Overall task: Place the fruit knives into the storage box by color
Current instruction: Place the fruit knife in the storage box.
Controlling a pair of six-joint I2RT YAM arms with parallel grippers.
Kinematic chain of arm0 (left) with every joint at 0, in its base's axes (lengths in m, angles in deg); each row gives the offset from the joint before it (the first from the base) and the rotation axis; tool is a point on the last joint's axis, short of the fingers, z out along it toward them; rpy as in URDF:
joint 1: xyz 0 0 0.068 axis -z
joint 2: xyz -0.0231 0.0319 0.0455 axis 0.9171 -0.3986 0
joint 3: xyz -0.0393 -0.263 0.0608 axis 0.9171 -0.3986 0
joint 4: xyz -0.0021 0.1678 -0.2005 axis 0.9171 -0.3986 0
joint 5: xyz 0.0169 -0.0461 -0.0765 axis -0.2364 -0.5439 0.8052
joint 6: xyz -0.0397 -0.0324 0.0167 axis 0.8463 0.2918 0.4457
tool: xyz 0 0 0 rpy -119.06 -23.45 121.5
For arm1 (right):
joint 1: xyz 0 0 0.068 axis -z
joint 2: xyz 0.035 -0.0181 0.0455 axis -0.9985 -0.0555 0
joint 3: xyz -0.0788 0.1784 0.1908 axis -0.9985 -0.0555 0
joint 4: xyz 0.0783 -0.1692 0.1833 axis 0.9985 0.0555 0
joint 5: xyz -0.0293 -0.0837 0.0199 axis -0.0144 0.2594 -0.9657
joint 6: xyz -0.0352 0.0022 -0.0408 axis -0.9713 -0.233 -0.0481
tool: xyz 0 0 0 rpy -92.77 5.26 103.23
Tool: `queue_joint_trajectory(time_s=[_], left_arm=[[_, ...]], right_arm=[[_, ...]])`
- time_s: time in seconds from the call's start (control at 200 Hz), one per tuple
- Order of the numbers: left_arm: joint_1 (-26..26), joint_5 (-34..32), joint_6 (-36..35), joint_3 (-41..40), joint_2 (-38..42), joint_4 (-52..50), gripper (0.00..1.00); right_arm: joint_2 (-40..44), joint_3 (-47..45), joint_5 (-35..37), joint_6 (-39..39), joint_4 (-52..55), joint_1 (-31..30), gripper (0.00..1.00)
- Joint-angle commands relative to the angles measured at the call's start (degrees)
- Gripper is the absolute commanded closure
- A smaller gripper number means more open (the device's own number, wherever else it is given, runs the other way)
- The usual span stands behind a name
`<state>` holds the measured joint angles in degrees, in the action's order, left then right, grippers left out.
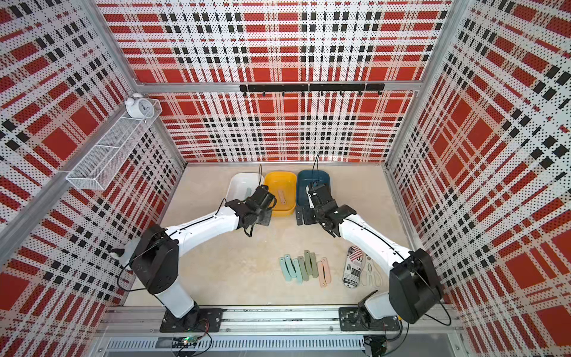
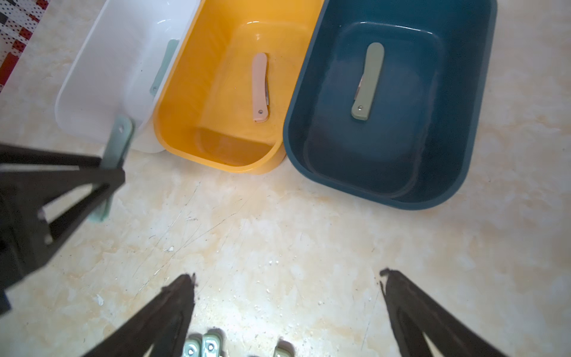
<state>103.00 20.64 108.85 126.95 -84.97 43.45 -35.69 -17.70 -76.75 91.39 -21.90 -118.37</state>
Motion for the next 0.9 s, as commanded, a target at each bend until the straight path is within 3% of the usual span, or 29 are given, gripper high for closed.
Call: queue_joint_trajectory(time_s=[0.0,0.356,0.897], left_arm=[[-4.9,-1.0,-2.8,4.9,-1.8,-2.2,0.79],[-15.0,-1.4,-5.1,21.2,-17.5,-4.4,0.8],[-19.0,0.3,-6.5,25.5,-28.1,-4.4,0.79]], right_arm=[[-1.4,1.7,1.1,0.0,0.3,-0.4,0.0],[-3.3,3.2,3.4,-2.0,0.5,-0.3,0.0],[-6.1,2.5,3.1,-2.5,-1.7,0.0,0.0]])
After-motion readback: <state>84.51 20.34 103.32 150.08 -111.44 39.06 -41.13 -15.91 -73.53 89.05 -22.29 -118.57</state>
